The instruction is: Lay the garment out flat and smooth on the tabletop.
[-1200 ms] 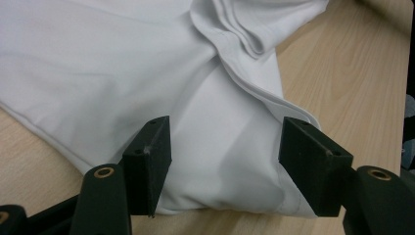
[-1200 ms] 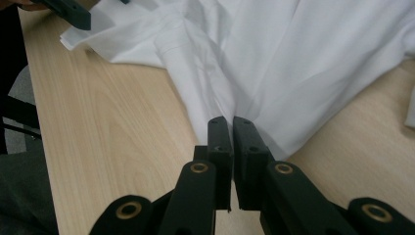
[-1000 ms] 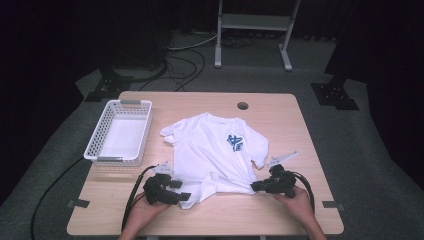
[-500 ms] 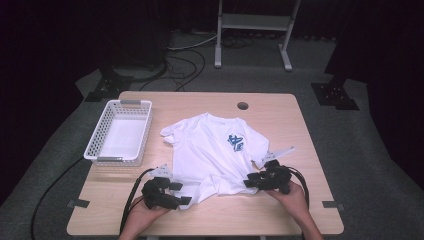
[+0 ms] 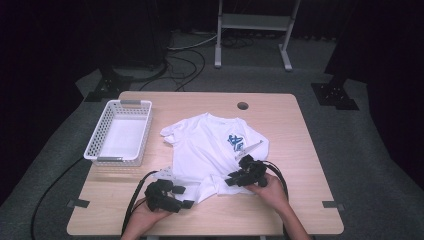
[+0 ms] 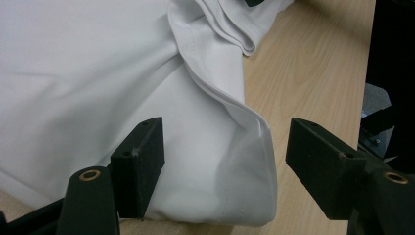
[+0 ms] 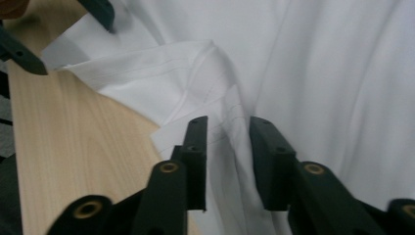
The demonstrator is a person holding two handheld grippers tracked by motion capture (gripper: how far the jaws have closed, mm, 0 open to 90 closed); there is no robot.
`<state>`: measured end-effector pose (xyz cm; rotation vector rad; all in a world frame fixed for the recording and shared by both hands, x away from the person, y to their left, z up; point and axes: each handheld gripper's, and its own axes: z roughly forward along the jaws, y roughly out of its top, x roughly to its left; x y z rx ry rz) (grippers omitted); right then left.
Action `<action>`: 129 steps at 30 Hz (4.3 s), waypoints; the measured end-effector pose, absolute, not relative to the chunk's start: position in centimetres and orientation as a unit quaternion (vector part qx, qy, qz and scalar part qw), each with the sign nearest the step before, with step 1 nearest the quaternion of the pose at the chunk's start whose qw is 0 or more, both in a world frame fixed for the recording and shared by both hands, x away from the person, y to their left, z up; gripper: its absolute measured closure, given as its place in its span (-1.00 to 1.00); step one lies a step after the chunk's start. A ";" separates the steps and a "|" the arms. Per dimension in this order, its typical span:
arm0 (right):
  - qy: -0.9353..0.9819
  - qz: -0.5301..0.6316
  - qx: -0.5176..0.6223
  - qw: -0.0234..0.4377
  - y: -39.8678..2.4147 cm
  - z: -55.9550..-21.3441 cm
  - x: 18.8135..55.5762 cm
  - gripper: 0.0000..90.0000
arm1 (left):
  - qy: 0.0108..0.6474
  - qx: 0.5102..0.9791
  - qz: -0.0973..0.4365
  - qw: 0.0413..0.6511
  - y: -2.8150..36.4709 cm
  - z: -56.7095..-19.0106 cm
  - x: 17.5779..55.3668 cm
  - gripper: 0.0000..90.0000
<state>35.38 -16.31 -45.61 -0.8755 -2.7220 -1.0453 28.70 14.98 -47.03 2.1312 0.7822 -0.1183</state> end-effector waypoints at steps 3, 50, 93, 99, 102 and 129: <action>-0.893 -0.352 -0.271 0.066 -16.5 -45.5 34.9 0.86 | 0.312 0.851 -0.049 0.420 15.1 -47.1 28.7 -0.34; -0.871 -0.378 -0.270 0.161 -22.5 -46.5 29.7 0.49 | 0.292 0.862 -0.096 0.402 14.4 -46.6 27.9 -0.34; -0.847 -0.397 -0.348 0.064 -23.4 -47.4 31.4 0.14 | 0.322 0.856 -0.029 0.404 13.3 -47.0 32.0 -0.49; -0.847 -0.405 -0.343 0.039 -23.1 -47.6 31.1 0.08 | 0.307 0.869 0.012 0.388 13.3 -47.1 31.4 -0.48; -0.851 -0.404 -0.335 0.030 -23.0 -47.6 30.7 0.05 | 0.300 0.876 0.017 0.378 13.3 -46.9 30.7 -0.48; -0.794 -0.436 -0.423 0.003 -27.8 -45.0 35.3 0.00 | 0.280 0.880 -0.010 0.384 14.0 -47.0 28.1 -0.53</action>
